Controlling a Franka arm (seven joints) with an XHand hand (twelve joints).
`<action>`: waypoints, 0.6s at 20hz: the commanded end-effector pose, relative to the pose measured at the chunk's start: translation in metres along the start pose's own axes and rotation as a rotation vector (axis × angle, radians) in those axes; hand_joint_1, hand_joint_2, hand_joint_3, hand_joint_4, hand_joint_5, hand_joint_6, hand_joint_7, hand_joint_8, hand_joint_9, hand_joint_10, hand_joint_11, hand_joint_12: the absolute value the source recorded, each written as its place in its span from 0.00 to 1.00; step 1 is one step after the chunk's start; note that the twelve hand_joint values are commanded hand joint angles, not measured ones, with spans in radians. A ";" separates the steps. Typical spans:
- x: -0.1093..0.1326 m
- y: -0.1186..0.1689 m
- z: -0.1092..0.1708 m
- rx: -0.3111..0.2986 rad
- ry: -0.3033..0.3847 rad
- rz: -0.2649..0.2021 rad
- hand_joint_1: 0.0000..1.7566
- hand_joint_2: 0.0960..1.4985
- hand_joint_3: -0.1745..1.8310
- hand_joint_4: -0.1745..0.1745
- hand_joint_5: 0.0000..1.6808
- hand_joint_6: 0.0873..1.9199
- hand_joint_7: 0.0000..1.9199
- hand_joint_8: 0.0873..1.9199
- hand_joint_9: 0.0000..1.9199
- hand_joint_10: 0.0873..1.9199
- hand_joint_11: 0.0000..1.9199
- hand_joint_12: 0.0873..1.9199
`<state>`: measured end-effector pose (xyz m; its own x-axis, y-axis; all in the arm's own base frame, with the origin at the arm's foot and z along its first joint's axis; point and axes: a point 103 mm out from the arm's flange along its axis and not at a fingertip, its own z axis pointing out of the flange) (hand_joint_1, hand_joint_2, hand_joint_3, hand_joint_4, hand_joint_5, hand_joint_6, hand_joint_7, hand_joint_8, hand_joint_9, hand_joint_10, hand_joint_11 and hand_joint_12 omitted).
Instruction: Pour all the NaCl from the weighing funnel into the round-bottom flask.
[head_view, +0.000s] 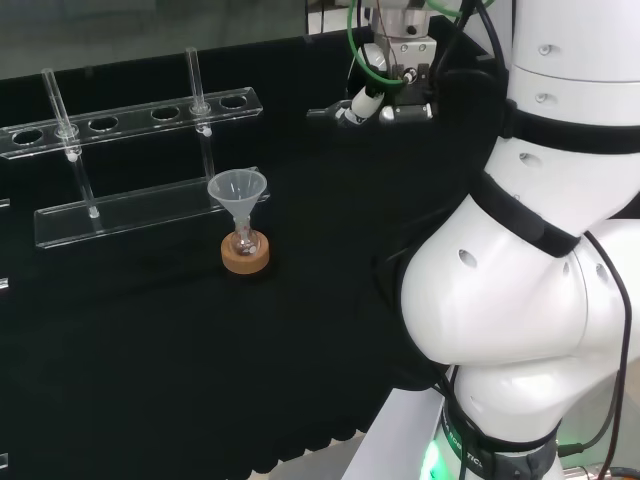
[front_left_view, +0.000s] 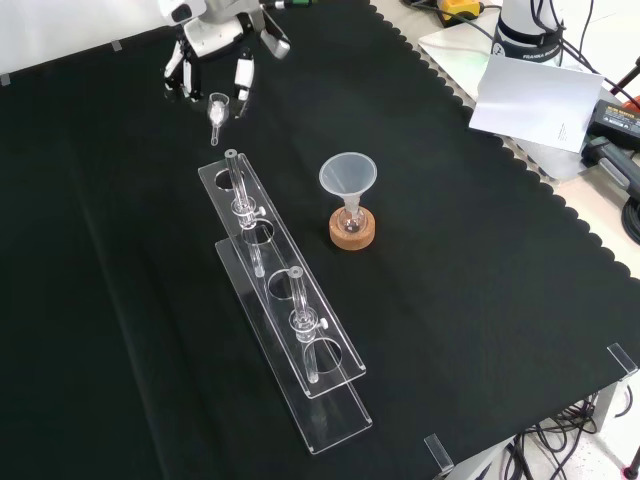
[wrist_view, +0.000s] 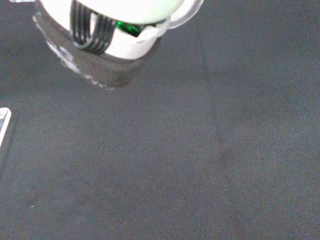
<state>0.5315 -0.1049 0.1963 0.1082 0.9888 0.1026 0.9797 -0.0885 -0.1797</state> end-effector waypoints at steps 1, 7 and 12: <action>0.002 -0.024 -0.015 -0.028 0.032 -0.003 0.65 0.42 0.35 1.00 0.82 0.18 0.29 0.33 0.51 0.14 0.44 0.51; 0.001 -0.047 -0.022 -0.066 0.119 0.000 0.65 0.42 0.35 1.00 0.82 0.18 0.29 0.33 0.51 0.14 0.44 0.51; -0.006 -0.067 -0.029 -0.098 0.178 -0.001 0.65 0.42 0.35 1.00 0.82 0.18 0.29 0.33 0.52 0.14 0.45 0.51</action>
<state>0.4889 -0.1005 0.2261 0.1202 0.9698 0.2120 0.9878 -0.0955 -0.1229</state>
